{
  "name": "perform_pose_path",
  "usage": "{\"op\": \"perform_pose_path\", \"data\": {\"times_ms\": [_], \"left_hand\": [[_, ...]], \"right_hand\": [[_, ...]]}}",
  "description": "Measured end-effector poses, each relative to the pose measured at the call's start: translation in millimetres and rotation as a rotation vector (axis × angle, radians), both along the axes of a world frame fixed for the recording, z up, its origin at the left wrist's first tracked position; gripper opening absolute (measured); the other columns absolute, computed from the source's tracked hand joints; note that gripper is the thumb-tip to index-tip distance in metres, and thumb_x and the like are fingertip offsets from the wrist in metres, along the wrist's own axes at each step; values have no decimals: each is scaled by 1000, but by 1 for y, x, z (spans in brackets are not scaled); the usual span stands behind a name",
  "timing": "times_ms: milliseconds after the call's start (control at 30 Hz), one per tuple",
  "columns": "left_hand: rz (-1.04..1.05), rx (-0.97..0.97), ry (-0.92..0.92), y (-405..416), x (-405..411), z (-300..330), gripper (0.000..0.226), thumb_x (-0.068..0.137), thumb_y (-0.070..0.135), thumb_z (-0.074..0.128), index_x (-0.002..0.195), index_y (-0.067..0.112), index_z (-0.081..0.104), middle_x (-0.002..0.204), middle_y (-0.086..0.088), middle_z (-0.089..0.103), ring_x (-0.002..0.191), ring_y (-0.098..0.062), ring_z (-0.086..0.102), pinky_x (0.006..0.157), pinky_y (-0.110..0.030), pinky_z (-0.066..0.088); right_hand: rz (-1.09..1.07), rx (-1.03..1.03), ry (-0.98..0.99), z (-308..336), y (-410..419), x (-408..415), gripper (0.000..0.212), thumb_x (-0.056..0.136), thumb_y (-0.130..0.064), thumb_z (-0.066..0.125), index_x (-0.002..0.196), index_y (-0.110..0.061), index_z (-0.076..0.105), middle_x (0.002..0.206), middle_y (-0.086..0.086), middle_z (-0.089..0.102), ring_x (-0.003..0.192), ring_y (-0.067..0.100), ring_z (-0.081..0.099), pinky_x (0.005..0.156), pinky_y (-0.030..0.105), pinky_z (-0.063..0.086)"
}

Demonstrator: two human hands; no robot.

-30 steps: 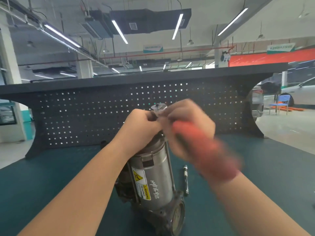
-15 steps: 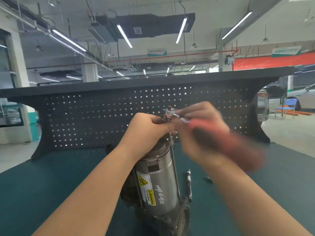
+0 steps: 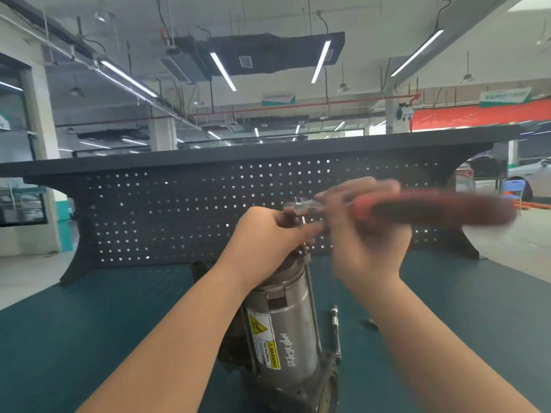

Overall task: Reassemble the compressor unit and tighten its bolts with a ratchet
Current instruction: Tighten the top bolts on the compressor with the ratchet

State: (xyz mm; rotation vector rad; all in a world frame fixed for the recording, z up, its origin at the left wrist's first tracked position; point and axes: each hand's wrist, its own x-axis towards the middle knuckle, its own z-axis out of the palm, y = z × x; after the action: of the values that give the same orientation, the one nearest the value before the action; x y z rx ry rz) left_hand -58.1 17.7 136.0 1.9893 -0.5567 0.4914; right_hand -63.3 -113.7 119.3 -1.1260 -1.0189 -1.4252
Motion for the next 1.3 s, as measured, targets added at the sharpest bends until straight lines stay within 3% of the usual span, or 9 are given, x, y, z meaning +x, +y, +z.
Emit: {"op": "perform_pose_path", "data": {"times_ms": [133, 367, 433, 500, 600, 867, 967, 1133, 1300], "left_hand": [[20, 93, -42, 3, 1, 1, 52, 88, 4, 62, 42, 28, 60, 37, 17, 51, 35, 5, 44, 39, -7, 32], [-54, -24, -8, 2, -1, 0, 23, 87, 34, 71, 76, 15, 80, 81, -10, 76, 69, -10, 62, 64, -15, 46], [-42, -45, -3, 2, -1, -2, 26, 85, 35, 72, 74, 13, 79, 80, -15, 75, 68, -16, 61, 68, -26, 49], [-50, -73, 24, 1, -3, -2, 22, 79, 35, 77, 67, 16, 77, 68, -10, 73, 61, -19, 58, 60, -35, 51], [-105, 9, 47, 0, -4, 1, 11, 70, 20, 67, 62, 23, 75, 53, 7, 60, 55, -6, 54, 50, -13, 37], [-92, -42, 12, -5, -1, -2, 28, 77, 40, 78, 75, 13, 75, 65, -19, 67, 56, -18, 51, 53, -23, 39], [-76, -58, 3, -4, 2, -3, 36, 77, 43, 78, 76, 8, 75, 74, -26, 67, 57, -16, 50, 52, -21, 38], [-126, -209, 93, -6, 3, -1, 14, 88, 22, 68, 80, 13, 76, 81, -12, 76, 83, -27, 74, 87, -39, 57], [-153, -279, 139, -6, 3, 1, 29, 85, 8, 43, 96, 6, 70, 82, -17, 75, 80, -24, 74, 71, -34, 61]], "right_hand": [[-173, -195, -192, -13, 10, 3, 14, 88, -17, 66, 86, -12, 54, 87, 3, 59, 81, 6, 63, 72, 18, 49], [975, 621, 745, 11, -4, 11, 20, 101, -18, 47, 83, -11, 51, 73, 6, 63, 44, 10, 48, 42, 18, 40], [726, 467, 539, 7, -1, 9, 16, 100, -17, 49, 84, -18, 52, 73, 1, 65, 47, 10, 52, 46, 19, 43], [101, 102, 139, 4, -1, 2, 16, 90, -13, 59, 80, -26, 54, 78, 0, 64, 55, 11, 56, 53, 14, 45], [-520, -280, -405, -3, -2, 5, 18, 72, -6, 75, 78, -12, 58, 75, 5, 55, 57, 23, 49, 49, 27, 44], [28, 107, 157, 7, -25, 6, 6, 93, -29, 58, 87, -26, 58, 75, -16, 67, 54, 6, 63, 54, 21, 49], [49, 73, 165, 5, -19, 3, 6, 91, -25, 56, 86, -24, 58, 73, -9, 67, 53, 11, 65, 54, 24, 51], [109, 62, 80, 3, -8, -1, 16, 93, -17, 55, 92, -33, 58, 85, -12, 68, 61, 18, 69, 61, 27, 55], [64, 138, 82, -2, -4, 4, 14, 94, -17, 51, 91, -31, 53, 85, -12, 67, 58, 12, 68, 60, 23, 53]]}}
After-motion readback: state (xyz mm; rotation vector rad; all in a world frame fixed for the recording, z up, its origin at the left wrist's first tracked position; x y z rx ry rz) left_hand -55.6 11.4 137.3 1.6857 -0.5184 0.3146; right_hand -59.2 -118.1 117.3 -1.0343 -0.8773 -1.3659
